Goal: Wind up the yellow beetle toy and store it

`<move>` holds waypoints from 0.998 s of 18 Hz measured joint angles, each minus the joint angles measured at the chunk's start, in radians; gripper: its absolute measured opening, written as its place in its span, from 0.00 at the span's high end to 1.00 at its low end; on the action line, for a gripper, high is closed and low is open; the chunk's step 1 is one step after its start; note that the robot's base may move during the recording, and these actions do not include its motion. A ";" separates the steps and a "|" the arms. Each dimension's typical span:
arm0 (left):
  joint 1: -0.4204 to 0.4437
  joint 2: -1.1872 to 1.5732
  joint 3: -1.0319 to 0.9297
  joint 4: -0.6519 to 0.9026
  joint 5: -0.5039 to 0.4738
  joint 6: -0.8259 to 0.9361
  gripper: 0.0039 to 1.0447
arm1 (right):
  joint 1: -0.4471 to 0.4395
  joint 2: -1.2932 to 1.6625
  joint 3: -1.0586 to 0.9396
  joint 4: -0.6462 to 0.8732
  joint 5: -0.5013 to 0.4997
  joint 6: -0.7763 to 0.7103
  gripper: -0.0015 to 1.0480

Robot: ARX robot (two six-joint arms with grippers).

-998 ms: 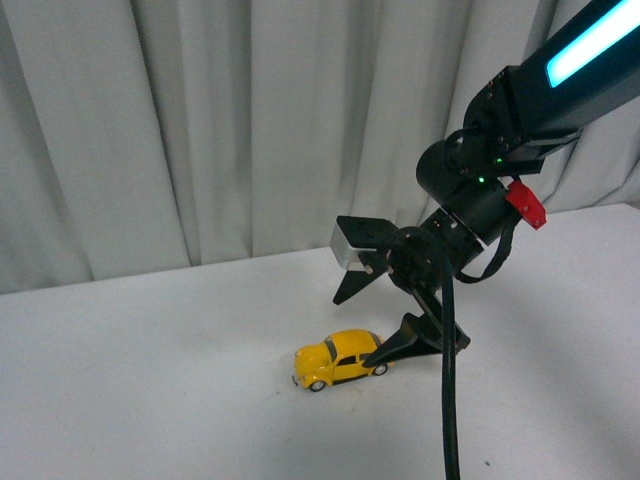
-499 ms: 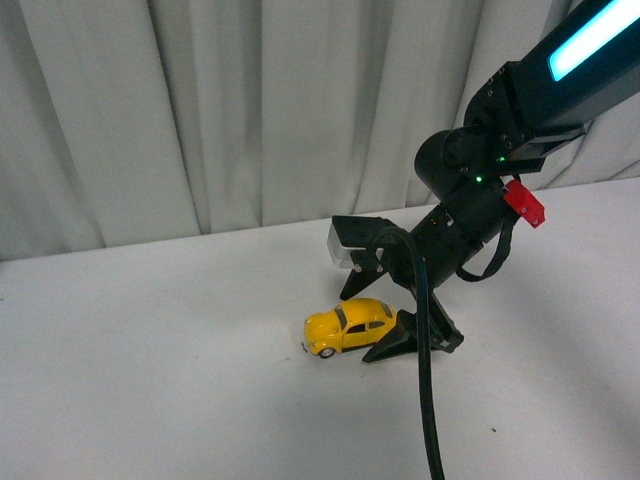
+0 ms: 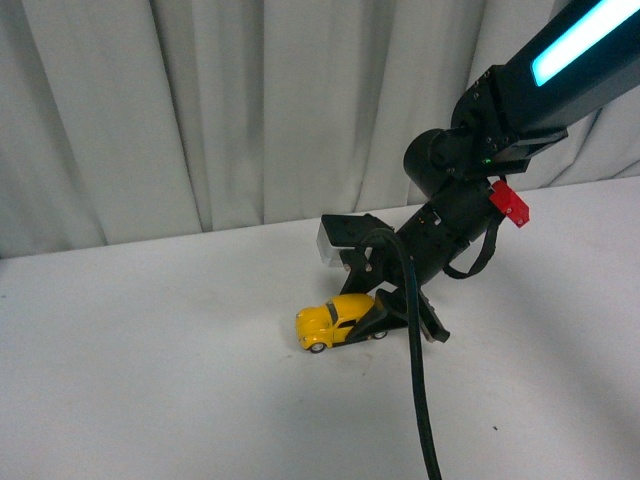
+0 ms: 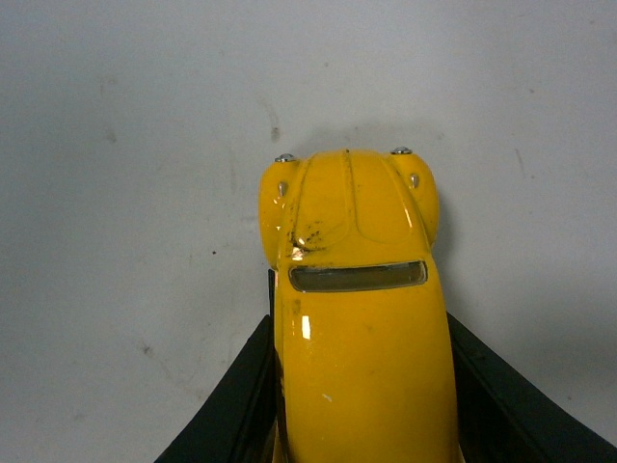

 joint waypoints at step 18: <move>0.000 0.000 0.000 0.000 0.000 0.000 0.06 | -0.136 -0.022 -0.117 0.018 -0.079 -0.061 0.59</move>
